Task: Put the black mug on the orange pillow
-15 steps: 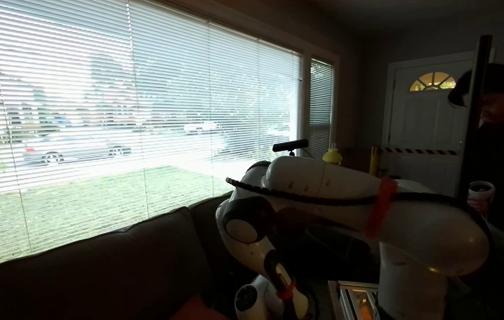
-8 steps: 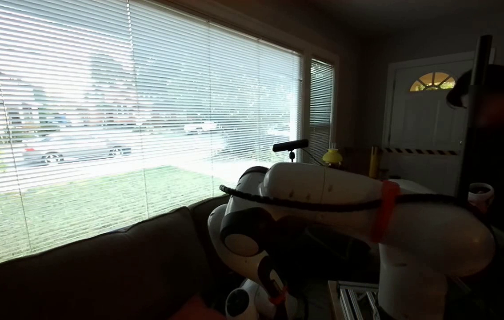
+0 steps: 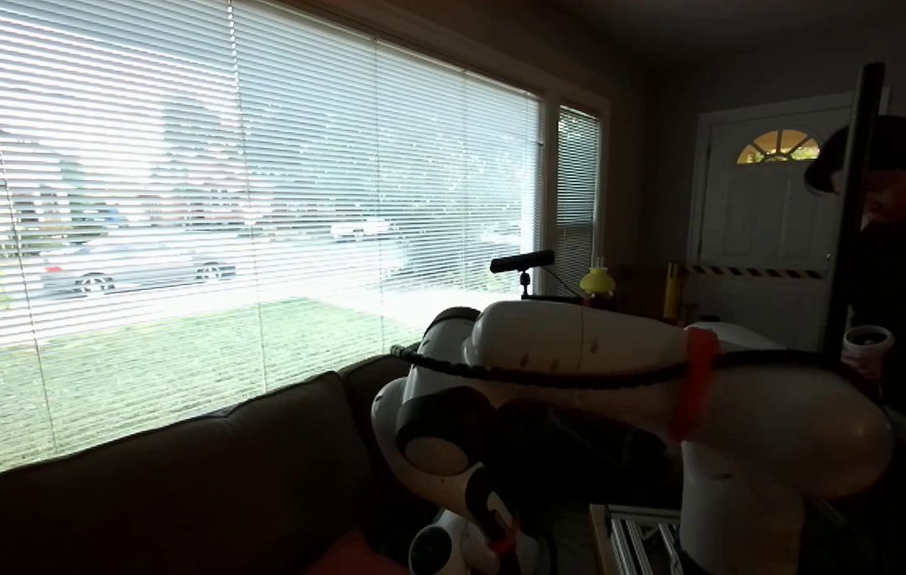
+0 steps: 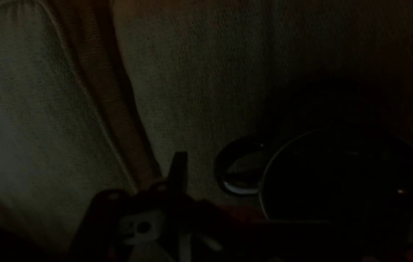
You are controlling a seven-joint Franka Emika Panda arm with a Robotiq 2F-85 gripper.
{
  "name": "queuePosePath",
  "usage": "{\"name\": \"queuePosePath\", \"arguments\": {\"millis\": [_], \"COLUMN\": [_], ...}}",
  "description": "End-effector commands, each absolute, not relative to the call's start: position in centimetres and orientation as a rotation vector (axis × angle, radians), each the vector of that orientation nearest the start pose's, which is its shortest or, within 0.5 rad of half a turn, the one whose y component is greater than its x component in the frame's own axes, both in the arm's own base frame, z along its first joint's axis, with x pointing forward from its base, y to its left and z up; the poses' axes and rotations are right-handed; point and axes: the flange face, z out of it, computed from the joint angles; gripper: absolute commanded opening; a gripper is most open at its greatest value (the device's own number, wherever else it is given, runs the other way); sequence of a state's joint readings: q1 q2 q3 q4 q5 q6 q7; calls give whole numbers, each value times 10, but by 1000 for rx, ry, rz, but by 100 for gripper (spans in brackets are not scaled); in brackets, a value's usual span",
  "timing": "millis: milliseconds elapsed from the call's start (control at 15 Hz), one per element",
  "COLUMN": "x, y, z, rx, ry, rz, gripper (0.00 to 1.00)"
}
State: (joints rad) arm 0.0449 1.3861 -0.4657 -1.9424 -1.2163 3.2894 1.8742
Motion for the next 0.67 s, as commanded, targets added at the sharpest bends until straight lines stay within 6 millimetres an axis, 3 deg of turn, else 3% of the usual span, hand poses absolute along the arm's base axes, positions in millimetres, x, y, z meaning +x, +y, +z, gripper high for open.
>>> {"name": "queuePosePath", "arguments": {"millis": [0, 67, 200, 600], "x": [353, 354, 354, 347], "y": [-153, -153, -154, -153], "z": [-166, -166, -166, -172], "rx": [-3219, -3212, -3202, -3184], "ry": [1389, 1438, 1493, 1616], "rz": [-23, -41, -65, -94], "gripper": [99, 80, 70, 21]}}
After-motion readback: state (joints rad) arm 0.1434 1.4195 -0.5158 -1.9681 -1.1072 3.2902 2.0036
